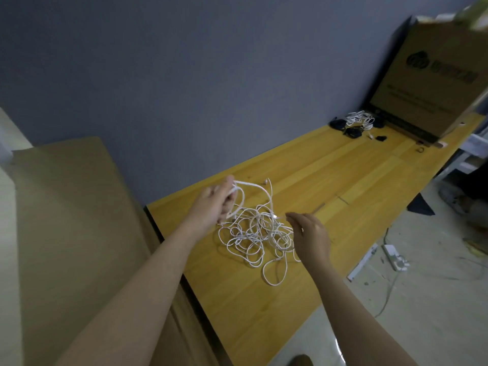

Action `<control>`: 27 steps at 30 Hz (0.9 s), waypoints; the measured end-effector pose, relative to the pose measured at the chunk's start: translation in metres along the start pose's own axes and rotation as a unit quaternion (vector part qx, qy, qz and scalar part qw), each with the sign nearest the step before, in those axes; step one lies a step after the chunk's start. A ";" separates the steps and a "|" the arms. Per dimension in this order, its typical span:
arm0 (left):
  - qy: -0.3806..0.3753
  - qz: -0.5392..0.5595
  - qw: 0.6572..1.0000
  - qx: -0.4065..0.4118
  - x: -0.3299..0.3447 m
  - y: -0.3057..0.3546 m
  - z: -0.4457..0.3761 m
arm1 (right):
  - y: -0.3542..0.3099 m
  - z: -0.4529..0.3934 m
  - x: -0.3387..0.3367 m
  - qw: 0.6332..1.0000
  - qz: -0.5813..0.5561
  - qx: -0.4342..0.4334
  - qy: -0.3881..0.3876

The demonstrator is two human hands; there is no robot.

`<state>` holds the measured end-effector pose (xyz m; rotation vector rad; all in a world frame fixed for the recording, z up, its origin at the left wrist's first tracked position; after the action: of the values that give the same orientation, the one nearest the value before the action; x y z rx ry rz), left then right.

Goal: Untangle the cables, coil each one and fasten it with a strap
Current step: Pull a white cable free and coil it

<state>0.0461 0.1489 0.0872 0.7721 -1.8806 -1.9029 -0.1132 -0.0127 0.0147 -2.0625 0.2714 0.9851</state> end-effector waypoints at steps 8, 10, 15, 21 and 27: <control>0.120 0.004 0.993 0.007 -0.018 -0.002 -0.002 | 0.066 0.039 0.022 0.956 0.163 0.129 -0.209; 0.075 -0.022 0.997 0.005 -0.010 -0.002 0.000 | 0.049 0.028 0.023 0.975 0.013 0.162 -0.154; 0.023 -0.063 0.998 0.005 0.003 0.000 0.004 | -0.021 -0.001 -0.013 0.962 -0.196 0.165 0.089; -0.007 -0.057 0.998 0.003 0.009 -0.002 0.005 | -0.090 -0.003 0.002 0.988 -0.116 -0.096 -0.034; -0.028 0.070 0.997 0.008 0.009 0.002 0.007 | -0.055 0.002 0.046 0.945 -0.261 0.072 -0.181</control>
<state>0.0346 0.1485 0.0878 0.5819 -1.9318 -1.8420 -0.0564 0.0304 0.0126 -1.6492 -0.3704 0.9476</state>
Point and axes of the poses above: each hand's wrist, its own z-axis away from the middle knuckle, its own x-axis out of the palm, y = z × x, the point moved 4 cm from there along -z, towards the middle knuckle, and after that the axes turned 6 degrees about x, right-handed, at the moved point
